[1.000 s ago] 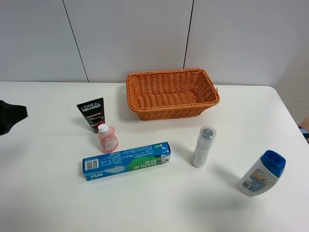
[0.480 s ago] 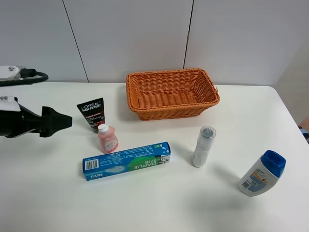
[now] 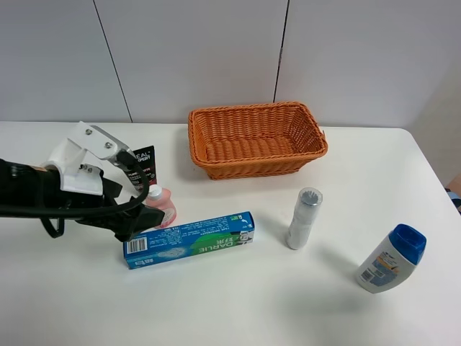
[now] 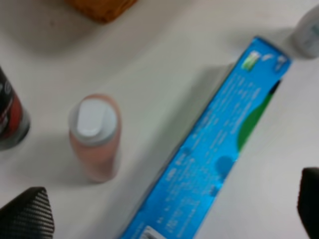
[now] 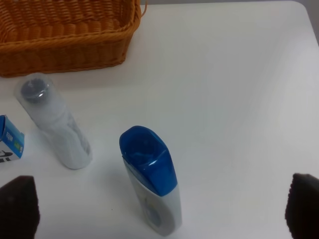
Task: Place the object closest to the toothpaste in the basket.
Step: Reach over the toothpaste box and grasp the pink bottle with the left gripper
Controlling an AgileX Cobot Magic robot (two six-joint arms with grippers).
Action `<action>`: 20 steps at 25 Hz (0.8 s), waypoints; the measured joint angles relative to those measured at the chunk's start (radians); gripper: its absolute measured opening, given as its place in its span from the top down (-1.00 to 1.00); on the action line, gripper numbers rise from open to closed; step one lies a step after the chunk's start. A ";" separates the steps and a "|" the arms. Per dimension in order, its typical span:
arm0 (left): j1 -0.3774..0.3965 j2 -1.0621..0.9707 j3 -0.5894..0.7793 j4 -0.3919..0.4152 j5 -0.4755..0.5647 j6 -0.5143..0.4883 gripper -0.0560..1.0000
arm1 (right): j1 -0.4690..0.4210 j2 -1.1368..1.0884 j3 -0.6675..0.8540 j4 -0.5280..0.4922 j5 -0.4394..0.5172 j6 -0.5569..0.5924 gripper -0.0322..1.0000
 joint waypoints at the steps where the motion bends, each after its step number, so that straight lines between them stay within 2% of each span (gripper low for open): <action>1: 0.000 0.027 0.000 0.003 -0.031 0.000 -0.99 | 0.000 0.000 0.000 0.000 0.000 0.000 -0.99; 7: 0.000 0.169 -0.063 0.006 -0.171 0.002 -0.99 | 0.000 0.000 0.000 0.000 0.000 0.000 -0.99; 11: 0.000 0.237 -0.116 0.006 -0.182 -0.001 -0.99 | 0.000 0.000 0.000 0.000 0.000 0.000 -0.99; 20: 0.000 0.325 -0.127 0.006 -0.186 -0.001 -0.99 | 0.000 0.000 0.000 0.000 0.000 0.000 -0.99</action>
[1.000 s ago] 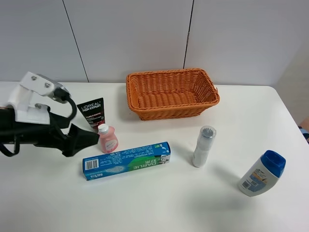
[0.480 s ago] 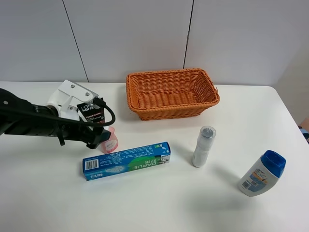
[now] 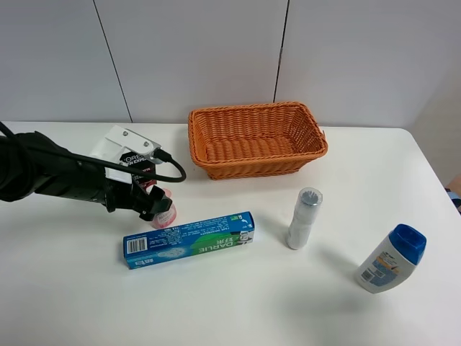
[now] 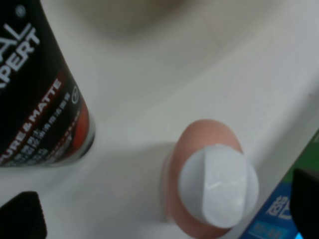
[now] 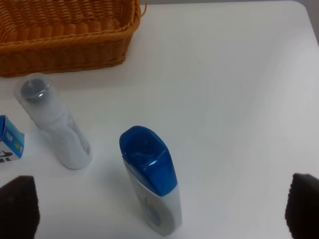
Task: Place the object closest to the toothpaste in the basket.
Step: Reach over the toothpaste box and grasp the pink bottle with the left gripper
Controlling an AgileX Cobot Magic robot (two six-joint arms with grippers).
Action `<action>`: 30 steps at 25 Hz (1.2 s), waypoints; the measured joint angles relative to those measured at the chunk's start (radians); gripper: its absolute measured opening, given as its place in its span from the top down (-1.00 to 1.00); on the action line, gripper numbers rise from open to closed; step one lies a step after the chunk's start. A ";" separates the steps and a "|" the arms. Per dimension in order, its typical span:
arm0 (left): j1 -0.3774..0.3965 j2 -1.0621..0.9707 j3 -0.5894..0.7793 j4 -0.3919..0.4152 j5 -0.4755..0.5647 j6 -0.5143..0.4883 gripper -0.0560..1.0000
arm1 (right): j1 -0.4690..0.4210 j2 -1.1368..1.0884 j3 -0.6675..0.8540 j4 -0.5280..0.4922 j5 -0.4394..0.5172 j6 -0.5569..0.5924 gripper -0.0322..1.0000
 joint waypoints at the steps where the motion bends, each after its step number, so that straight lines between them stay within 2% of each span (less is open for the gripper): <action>1: 0.000 0.010 0.000 0.000 -0.002 0.000 -0.99 | 0.000 0.000 0.000 0.000 0.000 0.000 -0.99; 9: 0.000 0.082 -0.001 0.000 -0.025 -0.004 -0.98 | 0.000 0.000 0.000 0.000 0.000 0.000 -0.99; 19: 0.000 0.112 -0.051 0.000 -0.037 -0.057 -0.79 | 0.000 0.000 0.000 0.000 0.000 0.000 -0.99; 23: 0.000 0.145 -0.061 -0.001 -0.001 -0.120 -0.46 | 0.000 0.000 0.000 0.000 0.000 0.000 -0.99; 25: 0.000 0.153 -0.061 -0.001 0.013 -0.164 -0.21 | 0.000 0.000 0.000 0.000 0.000 0.000 -0.99; 28: 0.000 0.155 -0.061 -0.001 0.007 -0.247 0.29 | 0.000 0.000 0.000 0.000 0.000 0.000 -0.99; 30: 0.000 0.155 -0.061 -0.001 0.002 -0.287 0.27 | 0.000 0.000 0.000 0.000 0.000 0.000 -0.99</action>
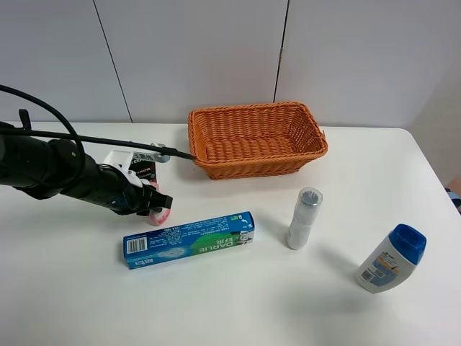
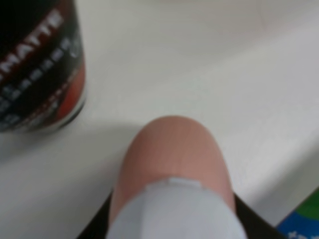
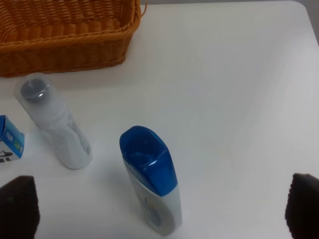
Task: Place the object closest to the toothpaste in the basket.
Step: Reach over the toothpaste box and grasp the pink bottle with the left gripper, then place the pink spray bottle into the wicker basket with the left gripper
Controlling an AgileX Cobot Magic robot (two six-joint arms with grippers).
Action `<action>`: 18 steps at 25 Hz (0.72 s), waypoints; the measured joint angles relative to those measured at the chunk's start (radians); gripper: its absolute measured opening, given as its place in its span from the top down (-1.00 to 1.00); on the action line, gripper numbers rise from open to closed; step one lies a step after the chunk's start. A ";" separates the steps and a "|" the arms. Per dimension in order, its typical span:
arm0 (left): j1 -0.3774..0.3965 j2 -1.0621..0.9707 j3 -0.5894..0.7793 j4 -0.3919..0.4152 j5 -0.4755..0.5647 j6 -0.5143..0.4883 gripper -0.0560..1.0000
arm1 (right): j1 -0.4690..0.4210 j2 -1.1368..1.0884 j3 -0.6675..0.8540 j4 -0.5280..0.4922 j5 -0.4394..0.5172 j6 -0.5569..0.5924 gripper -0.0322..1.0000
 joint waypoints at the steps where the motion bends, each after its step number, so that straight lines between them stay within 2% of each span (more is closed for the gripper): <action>1: 0.000 0.000 -0.002 0.000 0.000 -0.015 0.27 | 0.000 0.000 0.000 0.000 0.000 0.000 -0.99; 6: 0.000 -0.007 -0.044 0.000 0.045 -0.039 0.27 | 0.000 0.000 0.000 0.000 0.000 0.000 -0.99; 12: -0.007 -0.108 -0.149 0.001 0.200 -0.121 0.27 | 0.000 0.000 0.000 0.000 0.000 0.000 -0.99; 16: -0.046 -0.194 -0.269 0.002 0.219 -0.135 0.27 | 0.000 0.000 0.000 0.000 0.000 0.000 -0.99; 18: -0.060 -0.200 -0.359 0.010 0.214 -0.111 0.27 | 0.000 0.000 0.000 0.000 0.000 0.000 -0.99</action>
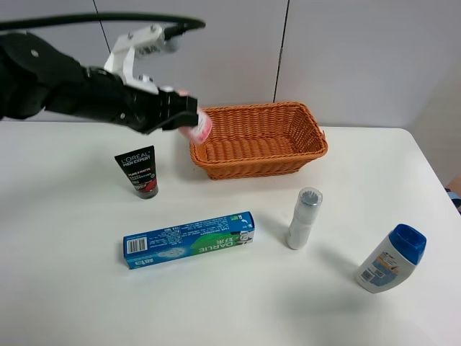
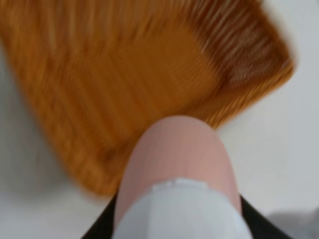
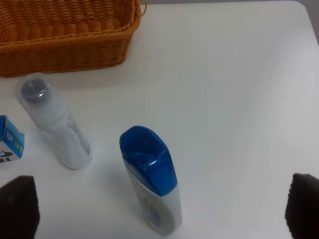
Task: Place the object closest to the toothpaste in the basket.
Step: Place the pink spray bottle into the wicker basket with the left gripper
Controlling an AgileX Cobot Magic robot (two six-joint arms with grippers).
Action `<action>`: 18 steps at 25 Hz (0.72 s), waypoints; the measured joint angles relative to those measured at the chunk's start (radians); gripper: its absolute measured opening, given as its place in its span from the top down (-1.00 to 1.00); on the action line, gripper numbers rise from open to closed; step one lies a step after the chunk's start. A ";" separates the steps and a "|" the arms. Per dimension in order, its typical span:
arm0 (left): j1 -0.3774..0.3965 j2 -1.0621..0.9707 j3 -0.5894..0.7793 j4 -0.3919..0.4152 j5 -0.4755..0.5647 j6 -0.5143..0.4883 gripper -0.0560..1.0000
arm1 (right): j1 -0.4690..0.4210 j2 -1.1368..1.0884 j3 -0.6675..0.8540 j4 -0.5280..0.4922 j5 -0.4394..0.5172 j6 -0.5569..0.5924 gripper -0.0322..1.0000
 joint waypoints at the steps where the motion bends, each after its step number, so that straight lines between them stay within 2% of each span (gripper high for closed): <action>1: -0.005 0.011 -0.039 0.014 -0.004 0.023 0.27 | 0.000 0.000 0.000 0.000 0.000 0.000 -0.99; 4: -0.008 0.086 -0.178 0.040 -0.004 0.077 0.27 | 0.000 0.000 0.000 0.000 0.000 0.000 -0.99; 8: -0.014 0.251 -0.312 0.045 0.024 0.090 0.27 | 0.000 0.000 0.000 0.000 0.000 0.000 -0.99; 15: -0.042 0.462 -0.390 0.047 -0.008 0.078 0.27 | 0.000 0.000 0.000 0.000 0.000 0.000 -0.99; 17: -0.042 0.484 -0.391 0.050 -0.007 0.071 0.03 | 0.000 0.000 0.000 0.000 0.000 0.000 -0.99; 18: -0.042 0.488 -0.391 0.050 -0.007 0.065 -0.26 | 0.000 0.000 0.000 0.000 0.000 0.000 -0.99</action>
